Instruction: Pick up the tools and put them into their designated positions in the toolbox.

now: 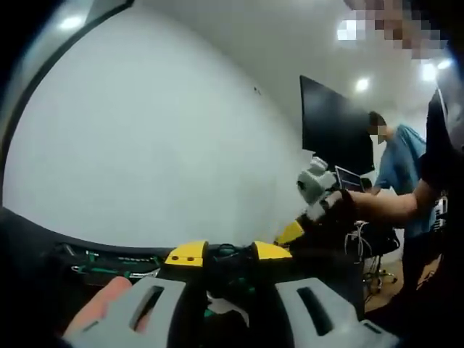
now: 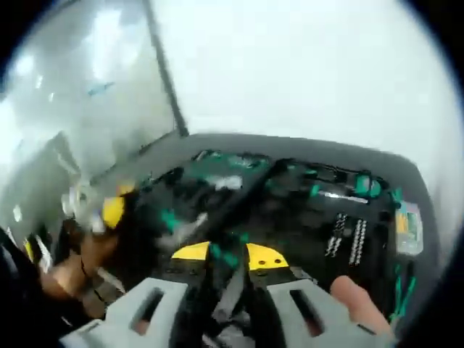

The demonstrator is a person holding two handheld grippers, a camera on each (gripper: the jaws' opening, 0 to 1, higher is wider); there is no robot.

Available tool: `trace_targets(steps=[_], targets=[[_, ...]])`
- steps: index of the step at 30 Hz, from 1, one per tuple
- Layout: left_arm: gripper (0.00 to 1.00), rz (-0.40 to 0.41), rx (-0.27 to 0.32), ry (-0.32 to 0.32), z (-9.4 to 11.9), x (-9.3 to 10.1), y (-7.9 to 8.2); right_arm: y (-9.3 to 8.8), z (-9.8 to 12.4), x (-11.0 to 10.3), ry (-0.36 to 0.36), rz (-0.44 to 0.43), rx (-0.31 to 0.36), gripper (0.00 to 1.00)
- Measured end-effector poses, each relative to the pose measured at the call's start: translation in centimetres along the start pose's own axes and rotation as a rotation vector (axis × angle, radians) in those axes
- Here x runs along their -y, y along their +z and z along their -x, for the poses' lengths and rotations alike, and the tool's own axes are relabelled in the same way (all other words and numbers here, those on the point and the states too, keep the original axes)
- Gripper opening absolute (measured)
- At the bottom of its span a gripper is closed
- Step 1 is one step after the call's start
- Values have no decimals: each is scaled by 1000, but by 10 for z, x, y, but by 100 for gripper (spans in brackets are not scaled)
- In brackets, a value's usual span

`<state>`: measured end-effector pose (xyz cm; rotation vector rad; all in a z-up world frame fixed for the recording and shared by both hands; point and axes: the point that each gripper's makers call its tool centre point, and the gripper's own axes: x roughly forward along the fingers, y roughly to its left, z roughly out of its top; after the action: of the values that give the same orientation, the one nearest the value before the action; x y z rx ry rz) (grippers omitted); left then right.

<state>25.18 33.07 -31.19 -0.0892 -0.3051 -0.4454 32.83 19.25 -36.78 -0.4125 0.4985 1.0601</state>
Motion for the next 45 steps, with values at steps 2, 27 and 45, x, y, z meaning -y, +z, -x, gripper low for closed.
trace_targets(steps=[2, 27, 45], targets=[[25, 1, -1, -1, 0, 0, 0, -12, 1, -1, -84, 147, -23, 16], [21, 13, 4, -1, 0, 1, 1, -25, 0, 6, -456, 530, -296, 0], [21, 13, 3, -3, 0, 0, 2, -25, -25, 0, -411, 437, -237, 14]])
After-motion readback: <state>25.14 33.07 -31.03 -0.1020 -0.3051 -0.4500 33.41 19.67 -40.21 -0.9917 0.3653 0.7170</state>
